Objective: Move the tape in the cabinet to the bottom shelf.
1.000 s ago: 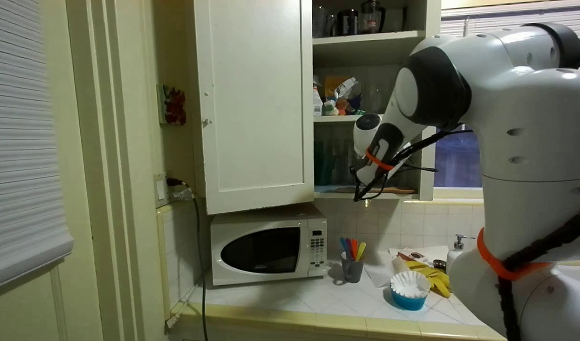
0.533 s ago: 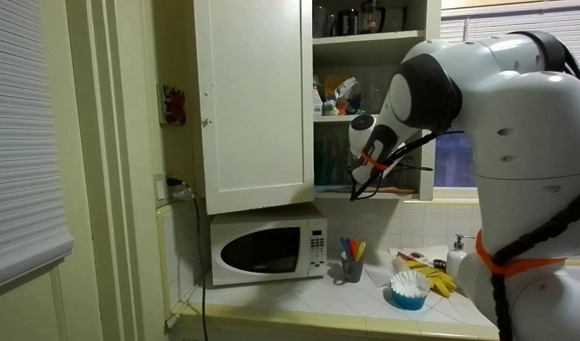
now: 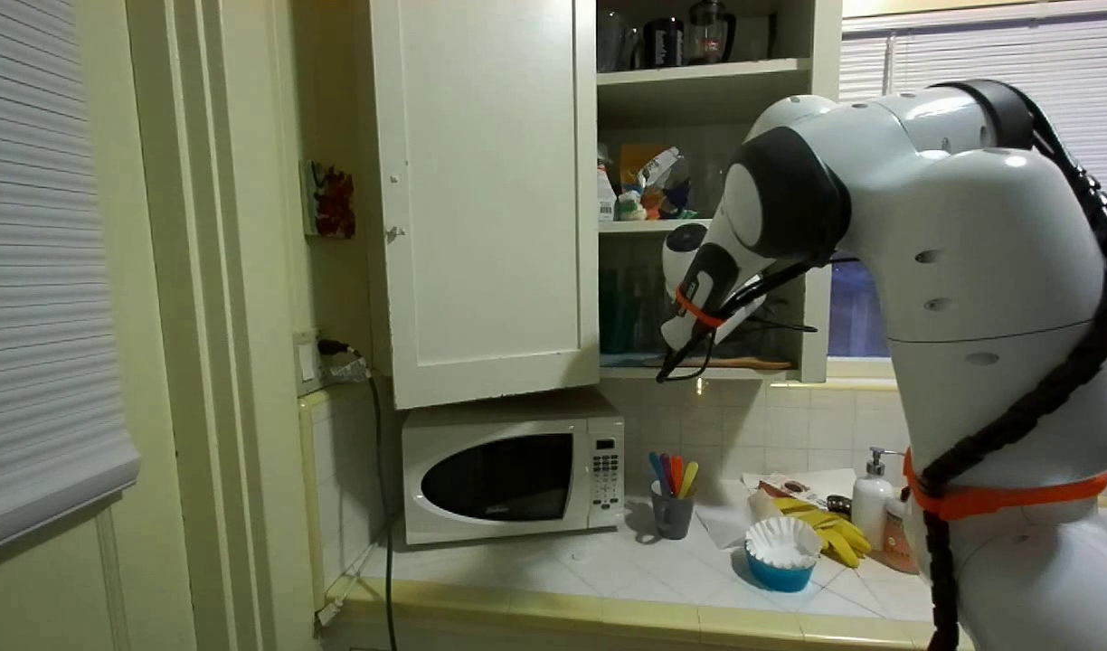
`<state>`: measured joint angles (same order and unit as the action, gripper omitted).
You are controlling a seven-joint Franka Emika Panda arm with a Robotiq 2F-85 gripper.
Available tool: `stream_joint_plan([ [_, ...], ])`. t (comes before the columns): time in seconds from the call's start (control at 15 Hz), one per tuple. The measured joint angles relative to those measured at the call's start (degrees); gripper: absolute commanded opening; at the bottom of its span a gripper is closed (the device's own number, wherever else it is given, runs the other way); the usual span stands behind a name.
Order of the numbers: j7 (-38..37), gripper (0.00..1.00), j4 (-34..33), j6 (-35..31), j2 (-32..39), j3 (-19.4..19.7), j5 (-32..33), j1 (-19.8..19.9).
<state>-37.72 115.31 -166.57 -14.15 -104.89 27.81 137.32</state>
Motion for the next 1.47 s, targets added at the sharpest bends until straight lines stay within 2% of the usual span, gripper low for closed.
stream_joint_plan([
  [0.13, 2.0, 0.66, -0.9, 0.3, -0.9, -3.5, -2.8, 3.6],
  [0.47, 6.8, 0.99, -1.3, 1.2, -2.9, -3.6, -9.5, 3.3],
  [0.87, 8.5, 1.00, -2.6, 1.8, -2.8, -2.5, -11.6, 3.3],
  [1.47, 10.4, 1.00, -4.5, 7.1, -0.7, -2.3, -12.2, 3.3],
])
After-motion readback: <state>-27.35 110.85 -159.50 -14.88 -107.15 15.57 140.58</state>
